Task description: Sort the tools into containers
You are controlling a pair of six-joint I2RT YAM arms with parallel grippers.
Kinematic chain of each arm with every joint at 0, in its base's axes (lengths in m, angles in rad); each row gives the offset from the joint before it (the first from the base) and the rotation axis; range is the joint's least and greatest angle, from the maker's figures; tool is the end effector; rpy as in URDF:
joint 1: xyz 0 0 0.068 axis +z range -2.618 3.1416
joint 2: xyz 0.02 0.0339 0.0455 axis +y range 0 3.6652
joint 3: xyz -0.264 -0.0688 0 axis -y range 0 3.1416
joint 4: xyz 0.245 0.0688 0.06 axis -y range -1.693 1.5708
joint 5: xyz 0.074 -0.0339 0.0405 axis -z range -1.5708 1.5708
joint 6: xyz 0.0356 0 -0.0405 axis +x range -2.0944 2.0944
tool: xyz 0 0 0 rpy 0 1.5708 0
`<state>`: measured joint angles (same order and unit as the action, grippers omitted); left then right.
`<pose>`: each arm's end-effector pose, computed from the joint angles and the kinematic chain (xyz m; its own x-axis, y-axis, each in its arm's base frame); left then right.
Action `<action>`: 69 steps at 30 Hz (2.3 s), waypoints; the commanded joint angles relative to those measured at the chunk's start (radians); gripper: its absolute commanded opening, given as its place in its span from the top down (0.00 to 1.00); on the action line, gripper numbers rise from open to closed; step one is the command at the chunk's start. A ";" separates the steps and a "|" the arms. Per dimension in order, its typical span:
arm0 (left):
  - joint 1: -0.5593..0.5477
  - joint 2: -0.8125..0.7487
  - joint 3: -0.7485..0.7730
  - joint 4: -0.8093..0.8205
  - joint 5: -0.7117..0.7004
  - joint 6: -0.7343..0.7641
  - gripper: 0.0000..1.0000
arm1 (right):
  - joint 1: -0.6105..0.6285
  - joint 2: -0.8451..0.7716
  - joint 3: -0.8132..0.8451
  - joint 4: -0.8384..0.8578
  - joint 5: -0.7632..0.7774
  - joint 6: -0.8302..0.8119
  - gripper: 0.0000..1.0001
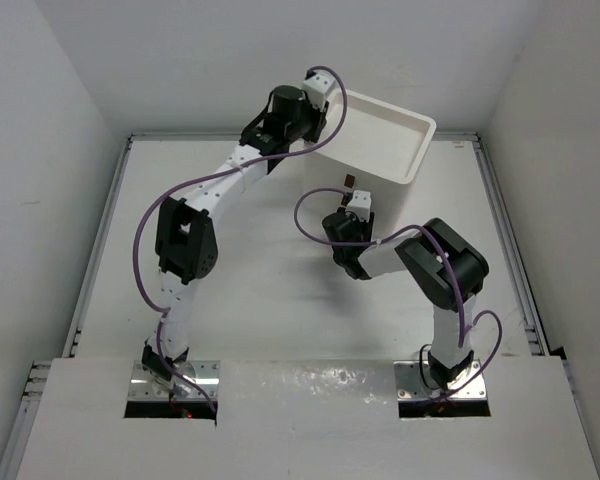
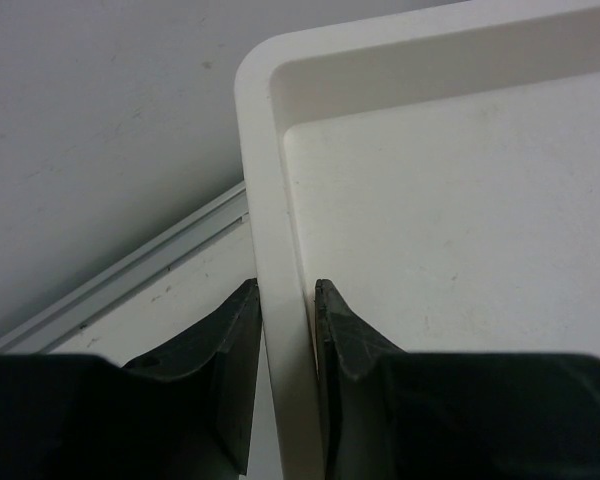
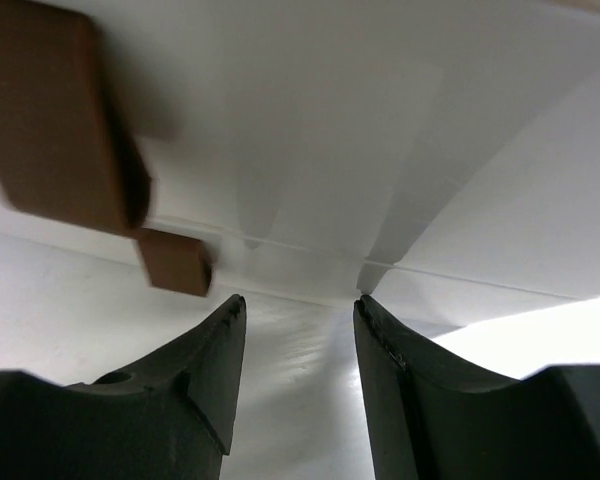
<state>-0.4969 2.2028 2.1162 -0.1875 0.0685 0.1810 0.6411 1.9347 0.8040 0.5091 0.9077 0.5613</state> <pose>0.4653 -0.2551 0.3354 -0.1380 0.2791 -0.9503 0.5676 0.8086 0.1551 0.2978 0.1872 0.1083 -0.3178 0.1717 -0.9325 0.3714 0.9274 0.0442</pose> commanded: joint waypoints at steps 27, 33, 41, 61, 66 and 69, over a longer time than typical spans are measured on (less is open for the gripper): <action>-0.003 -0.126 -0.214 -0.020 0.125 0.101 1.00 | 0.015 -0.014 0.058 0.227 0.028 0.019 0.52; -0.003 -0.109 -0.173 -0.030 0.128 0.100 1.00 | 0.015 0.052 0.127 0.209 0.109 0.026 0.56; -0.002 -0.110 -0.162 -0.044 0.142 0.107 1.00 | 0.009 0.099 0.138 0.250 0.172 0.025 0.77; 0.000 -0.074 -0.142 -0.007 0.079 0.048 1.00 | 0.126 -0.013 -0.069 0.460 0.036 -0.109 1.00; -0.002 -0.078 -0.144 0.003 0.051 0.029 1.00 | 0.181 -0.069 -0.159 0.493 -0.001 -0.052 1.00; -0.005 -0.080 -0.145 0.008 0.050 0.023 1.00 | 0.183 -0.101 -0.198 0.480 -0.041 -0.015 1.00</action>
<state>-0.4980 2.1094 1.9598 -0.1116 0.1078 0.1986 0.8150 1.9045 0.6361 0.9180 0.8753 0.5007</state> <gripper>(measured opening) 0.203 0.010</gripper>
